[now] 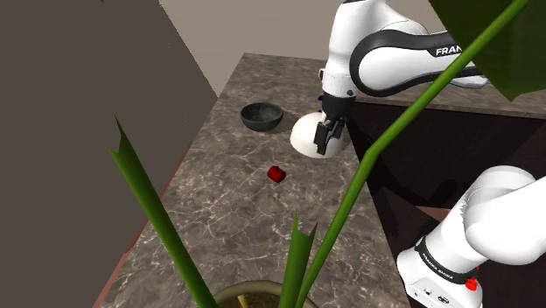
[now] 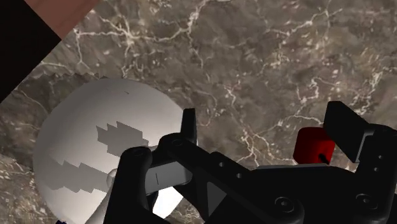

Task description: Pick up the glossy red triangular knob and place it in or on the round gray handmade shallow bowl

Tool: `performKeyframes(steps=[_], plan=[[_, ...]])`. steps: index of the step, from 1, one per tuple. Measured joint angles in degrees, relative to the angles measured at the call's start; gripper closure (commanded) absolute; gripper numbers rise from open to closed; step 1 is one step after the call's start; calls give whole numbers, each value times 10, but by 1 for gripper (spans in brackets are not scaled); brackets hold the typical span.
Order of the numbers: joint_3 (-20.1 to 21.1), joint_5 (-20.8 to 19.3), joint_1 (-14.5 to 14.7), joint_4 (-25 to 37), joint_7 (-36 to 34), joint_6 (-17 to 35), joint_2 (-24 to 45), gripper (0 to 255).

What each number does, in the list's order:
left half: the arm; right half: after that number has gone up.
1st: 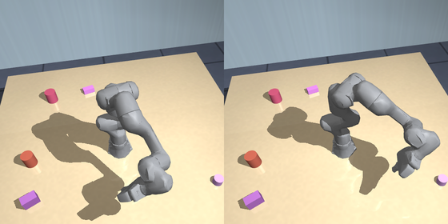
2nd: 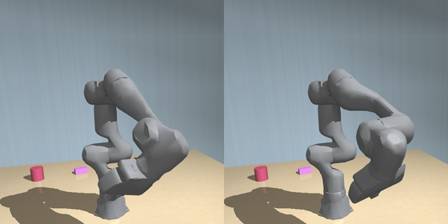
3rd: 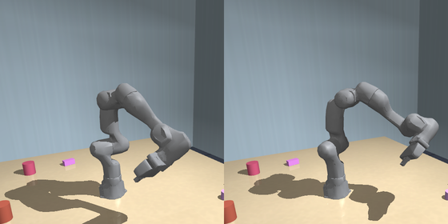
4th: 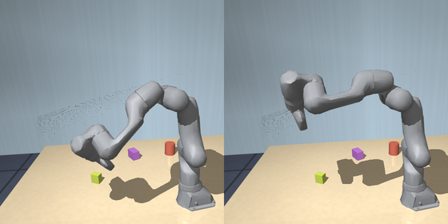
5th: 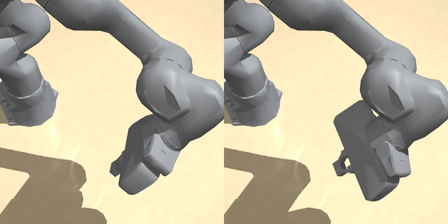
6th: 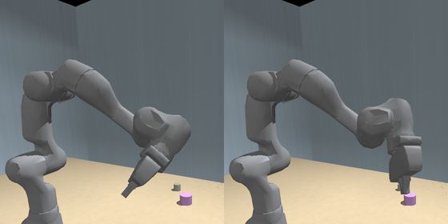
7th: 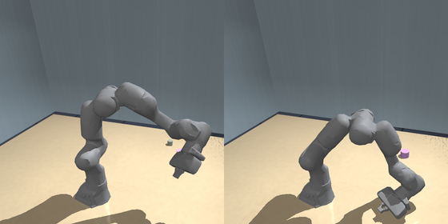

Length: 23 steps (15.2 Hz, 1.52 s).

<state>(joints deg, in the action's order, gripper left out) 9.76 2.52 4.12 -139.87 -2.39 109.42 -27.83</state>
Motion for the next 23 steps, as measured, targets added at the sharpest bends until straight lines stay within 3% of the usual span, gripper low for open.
performKeyframes(steps=[6,12,23], plan=[[40,4,13,44,-44,82,109,0],[72,-18,23,101,-90,154,225,0],[76,-34,25,83,-105,218,270,0]])
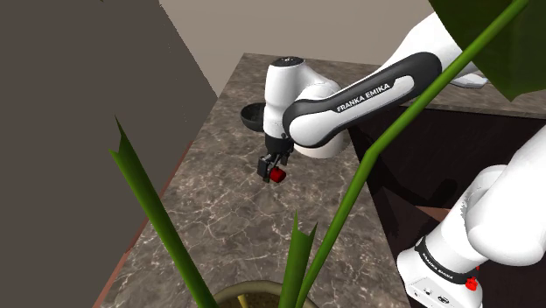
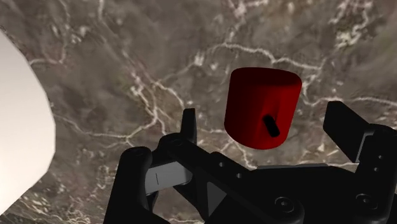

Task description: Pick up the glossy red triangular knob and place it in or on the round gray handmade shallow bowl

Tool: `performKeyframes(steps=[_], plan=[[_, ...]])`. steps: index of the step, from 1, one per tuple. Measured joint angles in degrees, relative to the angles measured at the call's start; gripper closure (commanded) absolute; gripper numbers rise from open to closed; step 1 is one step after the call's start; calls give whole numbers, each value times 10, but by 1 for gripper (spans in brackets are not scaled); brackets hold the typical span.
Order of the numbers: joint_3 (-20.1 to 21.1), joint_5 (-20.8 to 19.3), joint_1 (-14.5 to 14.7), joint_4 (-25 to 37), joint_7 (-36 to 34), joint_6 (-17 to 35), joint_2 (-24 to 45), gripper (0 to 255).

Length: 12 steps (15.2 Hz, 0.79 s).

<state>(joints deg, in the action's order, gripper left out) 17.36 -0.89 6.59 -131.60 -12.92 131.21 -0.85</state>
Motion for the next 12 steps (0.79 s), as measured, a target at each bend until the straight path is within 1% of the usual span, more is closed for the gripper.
performKeyframes(steps=[3,4,12], plan=[[0,0,0,0,0,1,0,0],[0,0,0,0,0,1,0,255],[0,0,0,0,0,1,0,255]])
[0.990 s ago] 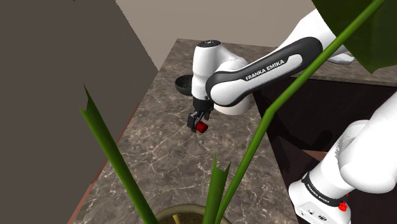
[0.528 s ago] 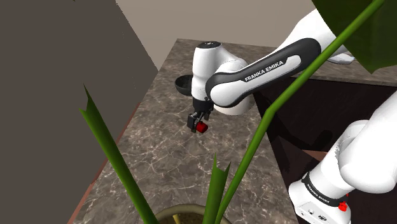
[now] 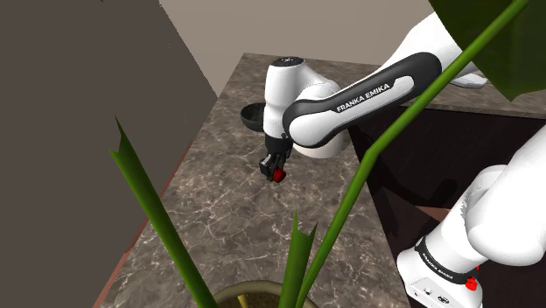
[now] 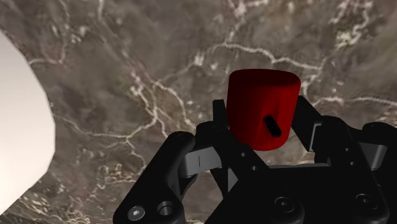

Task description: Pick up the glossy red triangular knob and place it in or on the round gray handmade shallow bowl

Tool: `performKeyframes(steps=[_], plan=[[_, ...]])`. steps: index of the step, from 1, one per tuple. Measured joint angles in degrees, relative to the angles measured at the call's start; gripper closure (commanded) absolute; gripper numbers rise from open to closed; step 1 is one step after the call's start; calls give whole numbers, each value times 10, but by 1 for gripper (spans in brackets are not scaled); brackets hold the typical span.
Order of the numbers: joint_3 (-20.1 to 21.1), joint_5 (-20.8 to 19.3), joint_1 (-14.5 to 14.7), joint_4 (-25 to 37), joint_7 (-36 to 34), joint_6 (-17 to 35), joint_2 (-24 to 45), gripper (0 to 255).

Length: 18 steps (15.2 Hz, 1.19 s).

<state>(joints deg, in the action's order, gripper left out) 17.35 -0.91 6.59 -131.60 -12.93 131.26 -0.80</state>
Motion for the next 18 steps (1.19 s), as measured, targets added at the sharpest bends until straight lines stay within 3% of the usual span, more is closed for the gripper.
performKeyframes(steps=[4,18], plan=[[0,2,0,4,1,-9,-5,255],[-4,21,0,58,18,-115,-60,255]])
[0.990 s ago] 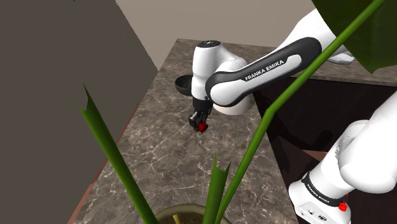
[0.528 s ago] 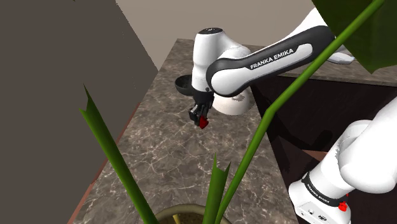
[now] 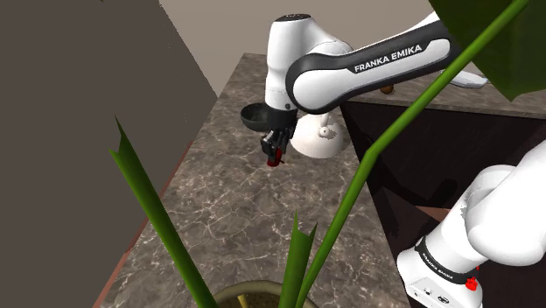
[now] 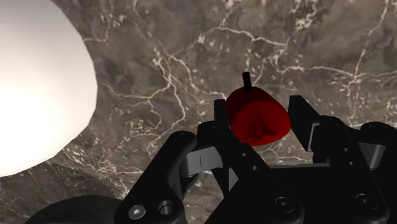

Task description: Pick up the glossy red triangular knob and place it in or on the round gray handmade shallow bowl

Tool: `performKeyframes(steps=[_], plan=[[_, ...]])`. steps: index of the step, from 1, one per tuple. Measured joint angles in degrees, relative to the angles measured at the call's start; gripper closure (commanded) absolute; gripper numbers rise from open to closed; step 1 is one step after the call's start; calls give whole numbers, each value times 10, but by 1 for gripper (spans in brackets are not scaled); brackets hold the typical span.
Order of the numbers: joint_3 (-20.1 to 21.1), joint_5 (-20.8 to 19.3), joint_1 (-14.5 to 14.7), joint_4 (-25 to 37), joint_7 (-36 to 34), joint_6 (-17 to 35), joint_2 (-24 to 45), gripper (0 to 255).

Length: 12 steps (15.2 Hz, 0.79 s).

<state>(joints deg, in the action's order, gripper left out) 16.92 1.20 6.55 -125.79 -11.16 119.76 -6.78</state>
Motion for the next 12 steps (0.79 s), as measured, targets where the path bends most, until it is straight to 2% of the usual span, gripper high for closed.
performKeyframes(steps=[12], plan=[[-4,6,-1,69,5,-92,-24,255]])
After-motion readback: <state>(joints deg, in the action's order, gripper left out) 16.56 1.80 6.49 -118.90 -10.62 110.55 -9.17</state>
